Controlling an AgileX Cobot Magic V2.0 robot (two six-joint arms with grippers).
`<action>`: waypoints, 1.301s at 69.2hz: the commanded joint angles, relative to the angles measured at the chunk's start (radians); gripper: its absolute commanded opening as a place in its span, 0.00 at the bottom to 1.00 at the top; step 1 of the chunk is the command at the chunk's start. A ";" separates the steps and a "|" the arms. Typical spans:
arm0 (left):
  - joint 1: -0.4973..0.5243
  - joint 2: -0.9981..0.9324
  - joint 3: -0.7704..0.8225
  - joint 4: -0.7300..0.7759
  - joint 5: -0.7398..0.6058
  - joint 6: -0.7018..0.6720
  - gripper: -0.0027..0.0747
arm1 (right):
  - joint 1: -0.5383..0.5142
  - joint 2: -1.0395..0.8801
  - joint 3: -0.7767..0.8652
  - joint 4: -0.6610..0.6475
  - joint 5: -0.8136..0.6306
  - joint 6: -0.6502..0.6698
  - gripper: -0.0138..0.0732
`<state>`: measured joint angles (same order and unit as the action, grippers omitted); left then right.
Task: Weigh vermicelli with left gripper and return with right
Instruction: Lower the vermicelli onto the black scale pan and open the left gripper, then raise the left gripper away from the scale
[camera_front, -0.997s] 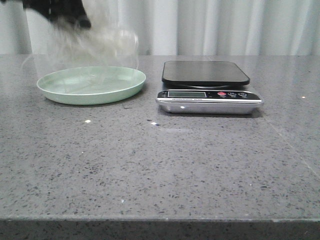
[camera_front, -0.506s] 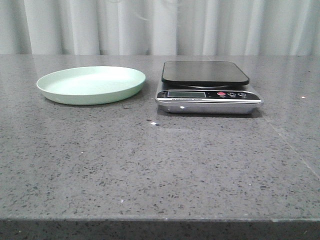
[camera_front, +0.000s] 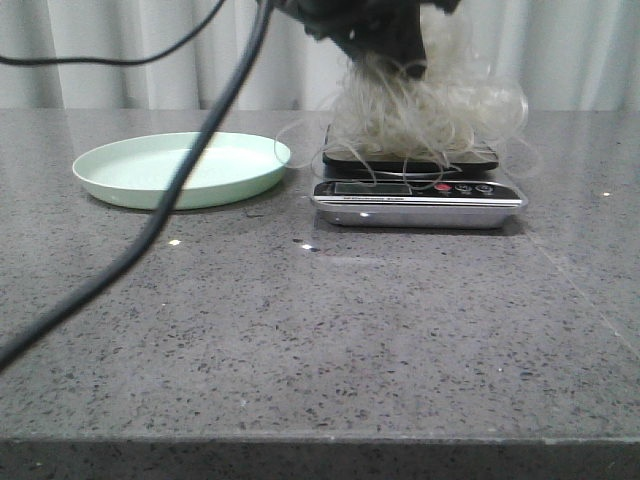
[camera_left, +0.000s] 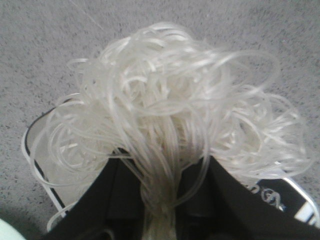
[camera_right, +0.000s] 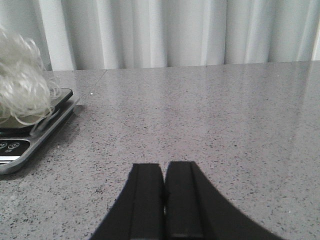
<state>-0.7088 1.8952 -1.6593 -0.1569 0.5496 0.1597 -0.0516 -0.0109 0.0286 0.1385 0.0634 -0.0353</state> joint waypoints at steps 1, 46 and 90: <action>-0.005 -0.036 -0.034 -0.009 -0.112 0.000 0.21 | -0.004 -0.015 -0.009 -0.002 -0.071 -0.005 0.33; -0.005 -0.006 -0.034 -0.009 -0.105 0.000 0.41 | -0.004 -0.015 -0.009 -0.002 -0.071 -0.005 0.33; 0.038 -0.214 -0.034 -0.009 -0.008 -0.006 0.71 | -0.004 -0.015 -0.009 -0.002 -0.072 -0.005 0.33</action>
<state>-0.6979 1.7979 -1.6612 -0.1569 0.5834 0.1597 -0.0516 -0.0109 0.0286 0.1385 0.0634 -0.0353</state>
